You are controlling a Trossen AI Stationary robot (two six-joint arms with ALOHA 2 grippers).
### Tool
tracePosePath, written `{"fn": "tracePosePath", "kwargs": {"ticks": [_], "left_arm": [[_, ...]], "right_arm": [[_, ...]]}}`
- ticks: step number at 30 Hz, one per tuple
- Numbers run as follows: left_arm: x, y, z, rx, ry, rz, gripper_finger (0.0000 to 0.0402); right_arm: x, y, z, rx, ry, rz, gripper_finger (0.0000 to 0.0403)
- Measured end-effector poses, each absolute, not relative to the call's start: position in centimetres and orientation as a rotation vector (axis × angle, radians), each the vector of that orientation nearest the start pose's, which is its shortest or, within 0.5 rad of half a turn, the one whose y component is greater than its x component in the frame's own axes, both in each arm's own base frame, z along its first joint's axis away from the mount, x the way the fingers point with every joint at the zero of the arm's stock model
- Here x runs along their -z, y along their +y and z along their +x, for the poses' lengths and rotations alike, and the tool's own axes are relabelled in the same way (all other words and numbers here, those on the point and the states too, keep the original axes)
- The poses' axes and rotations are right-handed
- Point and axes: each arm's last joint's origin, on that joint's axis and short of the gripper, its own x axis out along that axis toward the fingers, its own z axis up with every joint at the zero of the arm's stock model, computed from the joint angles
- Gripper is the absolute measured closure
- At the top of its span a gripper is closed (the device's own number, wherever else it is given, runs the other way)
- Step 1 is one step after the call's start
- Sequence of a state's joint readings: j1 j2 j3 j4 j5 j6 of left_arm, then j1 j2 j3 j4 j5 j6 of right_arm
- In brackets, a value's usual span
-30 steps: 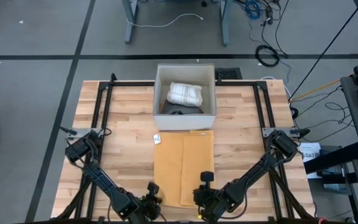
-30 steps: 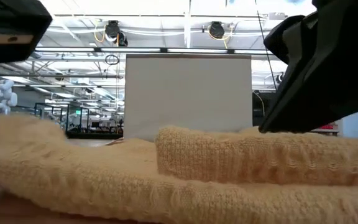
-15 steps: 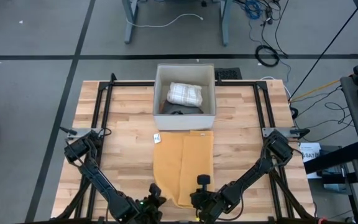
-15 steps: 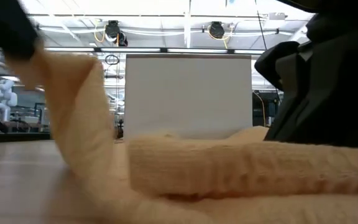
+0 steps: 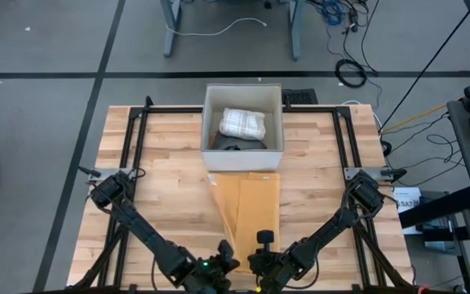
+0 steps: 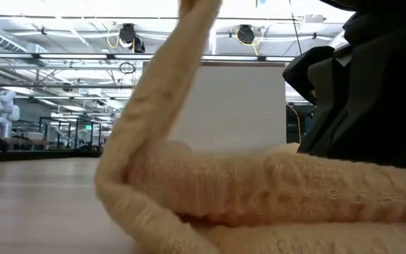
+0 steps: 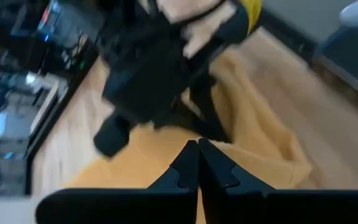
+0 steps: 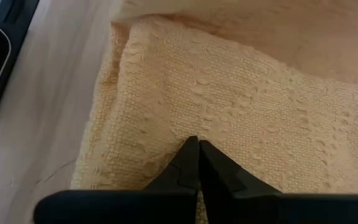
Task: Fold towel
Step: Fold the orange towel
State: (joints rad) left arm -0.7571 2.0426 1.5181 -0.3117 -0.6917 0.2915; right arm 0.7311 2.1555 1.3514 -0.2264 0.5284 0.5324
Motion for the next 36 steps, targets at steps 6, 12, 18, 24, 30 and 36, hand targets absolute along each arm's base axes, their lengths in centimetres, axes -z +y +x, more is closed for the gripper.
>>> {"fn": "tracePosePath", "kwargs": {"ticks": [6, 12, 18, 24, 30, 36], "left_arm": [[-20.3, -28.7, 35.2, 0.317, 0.523, 0.748, 0.0401], [-17.7, -28.8, 37.1, 0.363, 0.473, 0.756, 0.0401], [-16.5, -29.2, 37.9, 0.427, 0.414, 0.723, 0.0401], [-16.5, -29.2, 37.9, 0.429, 0.413, 0.739, 0.0401], [-16.5, -29.2, 37.9, 0.425, 0.41, 0.752, 0.0401], [-16.6, -29.2, 37.9, 0.417, 0.405, 0.771, 0.0401]], "right_arm": [[-10.9, 27.3, 32.9, 0.055, 0.83, -0.112, 0.0401], [-10.9, 27.3, 33.0, 0.051, 0.816, -0.102, 0.0401], [-10.9, 27.3, 33.1, 0.052, 0.812, -0.093, 0.0401], [-11.9, 27.3, 32.9, 0.027, 0.811, -0.115, 0.0401], [-15.8, 27.7, 31.5, -0.019, 0.772, -0.116, 0.0401], [-17.3, 28.5, 29.2, -0.062, 0.838, -0.091, 0.0401]]}}
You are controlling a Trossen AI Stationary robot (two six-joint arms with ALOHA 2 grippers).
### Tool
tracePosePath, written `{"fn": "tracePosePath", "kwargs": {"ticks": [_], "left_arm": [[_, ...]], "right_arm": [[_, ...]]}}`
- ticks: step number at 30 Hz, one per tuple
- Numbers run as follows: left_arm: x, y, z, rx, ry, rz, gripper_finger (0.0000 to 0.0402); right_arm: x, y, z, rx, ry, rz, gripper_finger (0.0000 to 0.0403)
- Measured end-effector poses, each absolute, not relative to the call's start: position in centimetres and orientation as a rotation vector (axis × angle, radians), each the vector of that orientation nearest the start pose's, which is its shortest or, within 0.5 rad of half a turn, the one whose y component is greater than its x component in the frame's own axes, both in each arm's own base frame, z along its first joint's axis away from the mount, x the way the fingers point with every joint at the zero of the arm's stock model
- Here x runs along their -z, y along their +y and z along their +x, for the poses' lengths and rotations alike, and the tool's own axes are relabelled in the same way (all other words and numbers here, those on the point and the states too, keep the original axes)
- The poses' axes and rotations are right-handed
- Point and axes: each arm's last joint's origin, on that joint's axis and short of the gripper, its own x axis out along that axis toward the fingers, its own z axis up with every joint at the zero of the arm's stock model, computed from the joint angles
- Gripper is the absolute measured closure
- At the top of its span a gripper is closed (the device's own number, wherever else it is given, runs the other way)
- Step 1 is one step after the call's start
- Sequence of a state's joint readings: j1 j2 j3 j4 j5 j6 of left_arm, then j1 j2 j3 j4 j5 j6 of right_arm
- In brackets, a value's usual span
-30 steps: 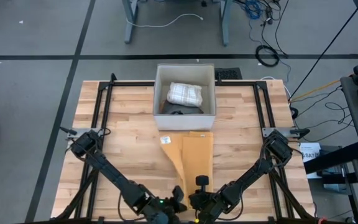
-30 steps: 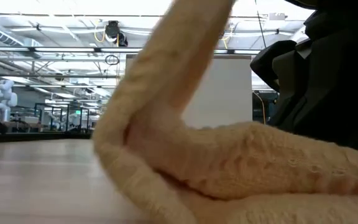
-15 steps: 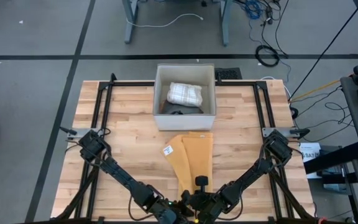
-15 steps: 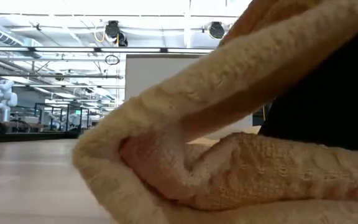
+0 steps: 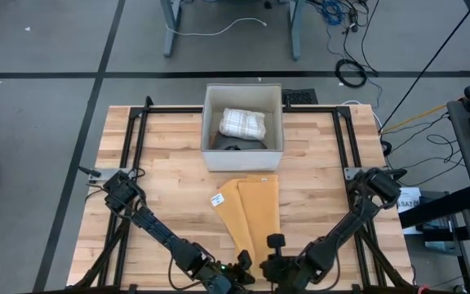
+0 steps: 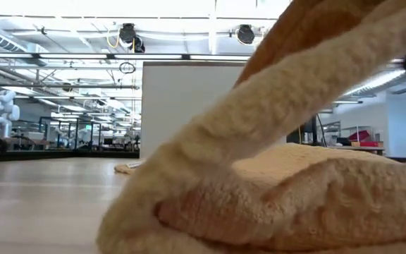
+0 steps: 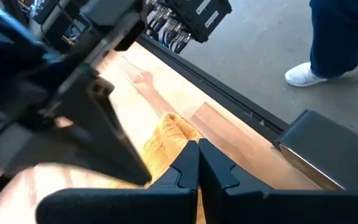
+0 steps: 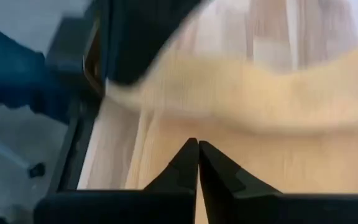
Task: Fold towel
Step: Fold the orange towel
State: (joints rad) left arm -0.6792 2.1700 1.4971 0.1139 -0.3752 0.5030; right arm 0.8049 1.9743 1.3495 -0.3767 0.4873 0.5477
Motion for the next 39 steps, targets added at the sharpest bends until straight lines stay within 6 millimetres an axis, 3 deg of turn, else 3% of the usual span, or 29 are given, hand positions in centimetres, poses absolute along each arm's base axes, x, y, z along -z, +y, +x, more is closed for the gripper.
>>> {"fn": "tracePosePath", "kwargs": {"ticks": [8, 18, 26, 29, 34, 39], "left_arm": [[-16.8, -29.0, 38.2, 0.409, 0.379, 0.785, 0.0401], [-17.3, -27.7, 39.5, 0.412, 0.332, 0.76, 0.0401], [-17.5, -26.6, 40.6, 0.459, 0.293, 0.715, 0.0401], [-16.8, -26.1, 41.2, 0.466, 0.294, 0.707, 0.0401], [-13.6, -25.5, 42.3, 0.5, 0.313, 0.686, 0.0401], [-13.1, -25.4, 42.6, 0.508, 0.295, 0.672, 0.0401]], "right_arm": [[-16.1, 29.8, 27.1, -0.01, 0.904, -0.02, 0.0401], [-12.3, 29.9, 28.7, 0.015, 0.926, -0.02, 0.0401], [-11.8, 30.0, 29.3, 0.023, 0.887, -0.018, 0.0401], [-11.8, 30.0, 29.3, 0.024, 0.886, -0.018, 0.0401], [-11.7, 30.0, 29.3, 0.035, 0.876, -0.026, 0.0401], [-11.7, 30.0, 29.3, 0.033, 0.876, -0.031, 0.0401]]}}
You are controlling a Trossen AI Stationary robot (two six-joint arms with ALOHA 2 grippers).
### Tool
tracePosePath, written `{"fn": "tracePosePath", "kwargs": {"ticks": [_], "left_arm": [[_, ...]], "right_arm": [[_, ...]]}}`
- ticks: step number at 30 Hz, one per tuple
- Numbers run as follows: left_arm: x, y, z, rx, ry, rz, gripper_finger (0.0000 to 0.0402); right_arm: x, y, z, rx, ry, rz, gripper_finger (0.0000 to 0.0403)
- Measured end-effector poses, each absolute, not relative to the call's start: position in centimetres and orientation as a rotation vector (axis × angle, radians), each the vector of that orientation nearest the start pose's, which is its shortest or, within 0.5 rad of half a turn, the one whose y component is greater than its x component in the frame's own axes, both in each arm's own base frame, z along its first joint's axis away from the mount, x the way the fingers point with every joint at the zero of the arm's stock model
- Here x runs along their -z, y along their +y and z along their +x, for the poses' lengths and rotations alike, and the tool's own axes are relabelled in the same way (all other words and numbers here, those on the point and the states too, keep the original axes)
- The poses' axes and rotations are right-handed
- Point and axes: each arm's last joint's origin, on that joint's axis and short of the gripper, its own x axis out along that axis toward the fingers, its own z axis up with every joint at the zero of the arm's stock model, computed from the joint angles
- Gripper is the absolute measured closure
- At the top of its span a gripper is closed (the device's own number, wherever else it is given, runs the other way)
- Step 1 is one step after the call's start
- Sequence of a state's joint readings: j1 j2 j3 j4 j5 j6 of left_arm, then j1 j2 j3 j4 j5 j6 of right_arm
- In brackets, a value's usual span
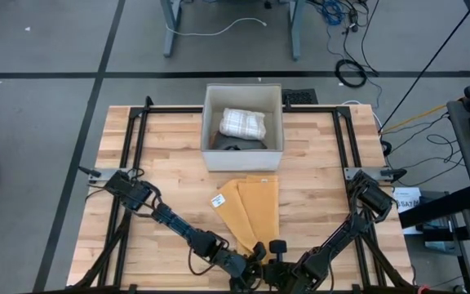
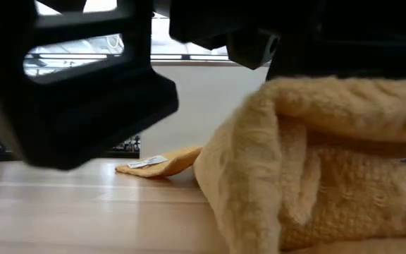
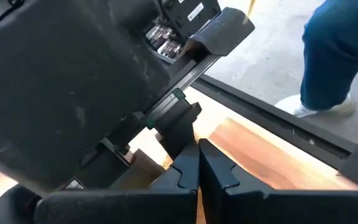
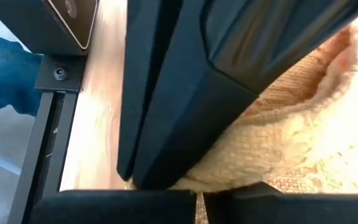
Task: Fold towel
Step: Fold the orange towel
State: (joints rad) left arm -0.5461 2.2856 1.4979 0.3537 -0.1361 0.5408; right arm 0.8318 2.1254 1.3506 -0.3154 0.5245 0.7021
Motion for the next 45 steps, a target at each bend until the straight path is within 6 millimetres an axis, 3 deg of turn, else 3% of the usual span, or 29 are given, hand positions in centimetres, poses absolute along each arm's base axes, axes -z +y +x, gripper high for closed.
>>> {"fn": "tracePosePath", "kwargs": {"ticks": [8, 16, 29, 37, 45], "left_arm": [[-13.2, -25.1, 42.9, 0.516, 0.263, 0.667, 0.0401], [-14.0, -25.4, 43.0, 0.506, 0.201, 0.65, 0.0401], [-13.7, -25.1, 43.2, 0.496, 0.22, 0.657, 0.0401], [-13.7, -24.8, 43.3, 0.489, 0.218, 0.654, 0.0401], [-13.7, -24.2, 43.7, 0.527, 0.216, 0.61, 0.0401]], "right_arm": [[-11.9, 30.0, 29.3, 0.012, 0.883, -0.061, 0.0401], [-15.1, 30.5, 28.7, -0.024, 0.888, -0.086, 0.0401], [-16.6, 31.8, 26.4, 0.041, 0.968, -0.037, 0.0401], [-16.5, 32.7, 24.1, 0.115, 1.007, 0.046, 0.0401], [-14.5, 33.1, 24.4, 0.141, 1.018, 0.048, 0.0401]]}}
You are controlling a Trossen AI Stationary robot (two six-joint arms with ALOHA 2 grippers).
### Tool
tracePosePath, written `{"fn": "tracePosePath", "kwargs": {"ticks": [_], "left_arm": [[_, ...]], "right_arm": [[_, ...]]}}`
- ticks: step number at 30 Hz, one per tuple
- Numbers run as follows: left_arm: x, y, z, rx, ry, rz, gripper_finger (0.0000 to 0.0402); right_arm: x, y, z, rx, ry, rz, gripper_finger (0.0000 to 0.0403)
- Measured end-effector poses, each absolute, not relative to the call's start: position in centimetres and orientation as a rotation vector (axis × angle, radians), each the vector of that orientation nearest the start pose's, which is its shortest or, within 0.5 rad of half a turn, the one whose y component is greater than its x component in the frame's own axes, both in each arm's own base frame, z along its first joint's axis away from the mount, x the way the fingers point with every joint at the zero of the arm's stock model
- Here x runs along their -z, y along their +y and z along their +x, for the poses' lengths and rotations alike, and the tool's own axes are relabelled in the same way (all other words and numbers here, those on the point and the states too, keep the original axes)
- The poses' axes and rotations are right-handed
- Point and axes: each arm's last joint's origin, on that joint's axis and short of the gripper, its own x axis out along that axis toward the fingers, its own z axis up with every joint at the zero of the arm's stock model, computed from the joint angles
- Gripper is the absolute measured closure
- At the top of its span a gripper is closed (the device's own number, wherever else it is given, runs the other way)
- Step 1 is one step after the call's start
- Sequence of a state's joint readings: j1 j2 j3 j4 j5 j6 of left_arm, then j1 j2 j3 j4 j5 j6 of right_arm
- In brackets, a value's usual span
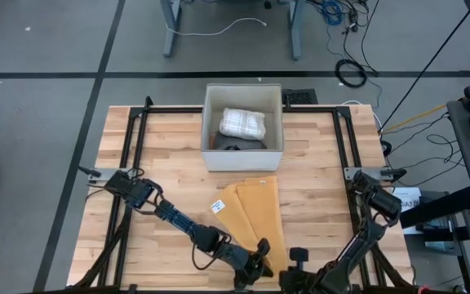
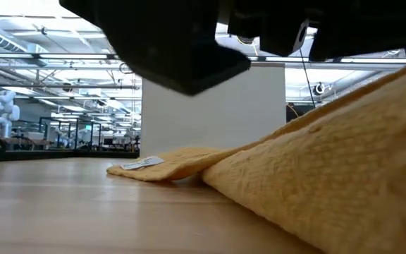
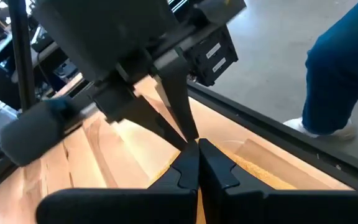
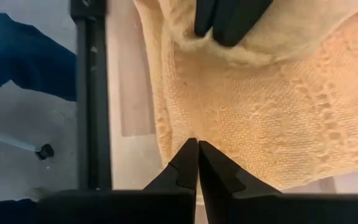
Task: Fold towel
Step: Fold the orange towel
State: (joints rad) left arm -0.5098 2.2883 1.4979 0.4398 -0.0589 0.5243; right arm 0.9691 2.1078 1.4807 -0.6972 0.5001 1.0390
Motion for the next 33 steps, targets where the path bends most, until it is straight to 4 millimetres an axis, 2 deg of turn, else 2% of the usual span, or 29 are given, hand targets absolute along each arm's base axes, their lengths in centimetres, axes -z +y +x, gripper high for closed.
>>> {"fn": "tracePosePath", "kwargs": {"ticks": [5, 12, 16, 24, 33], "left_arm": [[-13.1, -23.9, 43.9, 0.563, 0.217, 0.601, 0.0401], [-10.5, -23.2, 44.6, 0.579, 0.232, 0.594, 0.0396], [-9.6, -23.1, 44.7, 0.578, 0.234, 0.591, 0.0362], [-10.0, -23.5, 44.6, 0.525, 0.201, 0.601, 0.0276], [-10.9, -24.3, 44.5, 0.463, 0.112, 0.594, 0.0233]], "right_arm": [[-13.5, 33.1, 24.7, 0.155, 1.036, 0.045, 0.0401], [-13.4, 33.2, 24.8, 0.15, 1.029, 0.056, 0.0401], [-13.4, 33.2, 24.8, 0.153, 1.029, 0.061, 0.0401], [-13.4, 33.2, 24.8, 0.154, 1.028, 0.062, 0.0401], [-13.4, 33.2, 24.8, 0.155, 1.028, 0.061, 0.0401]]}}
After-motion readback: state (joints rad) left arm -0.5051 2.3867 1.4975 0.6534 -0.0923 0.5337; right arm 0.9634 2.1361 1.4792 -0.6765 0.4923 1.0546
